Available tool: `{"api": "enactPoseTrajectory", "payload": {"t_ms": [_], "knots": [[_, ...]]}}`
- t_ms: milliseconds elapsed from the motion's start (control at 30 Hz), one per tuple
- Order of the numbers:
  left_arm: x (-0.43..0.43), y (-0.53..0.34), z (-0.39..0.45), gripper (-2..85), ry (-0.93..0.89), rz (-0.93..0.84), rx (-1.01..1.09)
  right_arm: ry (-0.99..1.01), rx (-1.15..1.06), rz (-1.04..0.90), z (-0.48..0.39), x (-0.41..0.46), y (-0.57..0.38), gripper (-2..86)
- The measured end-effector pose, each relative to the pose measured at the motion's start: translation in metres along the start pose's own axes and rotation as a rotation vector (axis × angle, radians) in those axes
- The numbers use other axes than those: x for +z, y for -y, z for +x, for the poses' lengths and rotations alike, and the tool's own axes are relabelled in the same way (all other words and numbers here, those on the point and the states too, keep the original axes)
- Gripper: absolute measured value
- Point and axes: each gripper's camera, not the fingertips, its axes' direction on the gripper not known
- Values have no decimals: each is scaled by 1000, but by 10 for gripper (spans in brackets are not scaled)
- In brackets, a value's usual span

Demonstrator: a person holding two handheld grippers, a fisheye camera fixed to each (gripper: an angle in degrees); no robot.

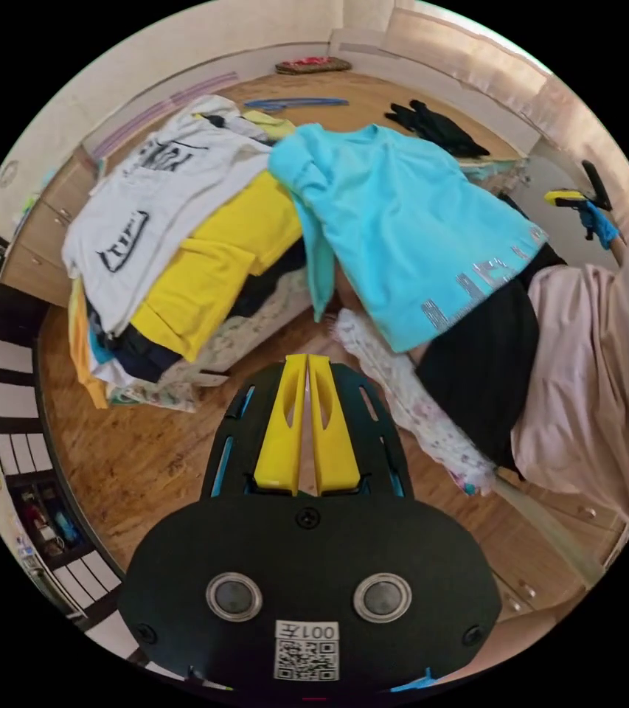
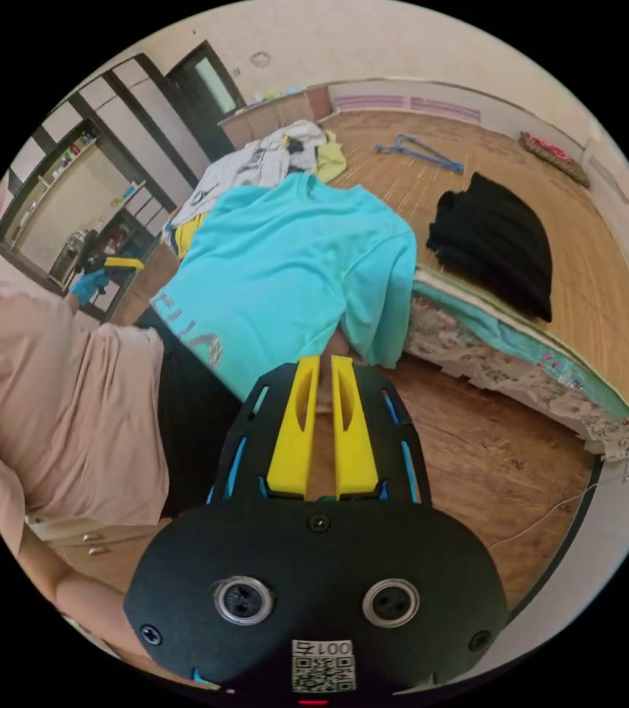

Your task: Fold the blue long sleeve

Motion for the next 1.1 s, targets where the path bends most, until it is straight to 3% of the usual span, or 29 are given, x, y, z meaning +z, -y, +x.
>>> {"api": "enactPoseTrajectory", "payload": {"t_ms": [133,433,633,833,967,1100], "knots": [[0,50,-15,-9,45,144,-79,-62,49,151,14,23,40,21],[33,175,-4,44,-25,360,-64,-215,-9,221,12,101,144,83],[61,224,-2,59,-26,333,-69,-166,28,186,33,153,223,124],[90,236,13,28,58,187,-87,-307,-6,112,23,204,295,135],[78,224,18,3,90,214,-190,-326,1,28,23,239,329,124],[44,200,32,-5,231,278,-237,-223,92,76,30,242,337,90]]}}
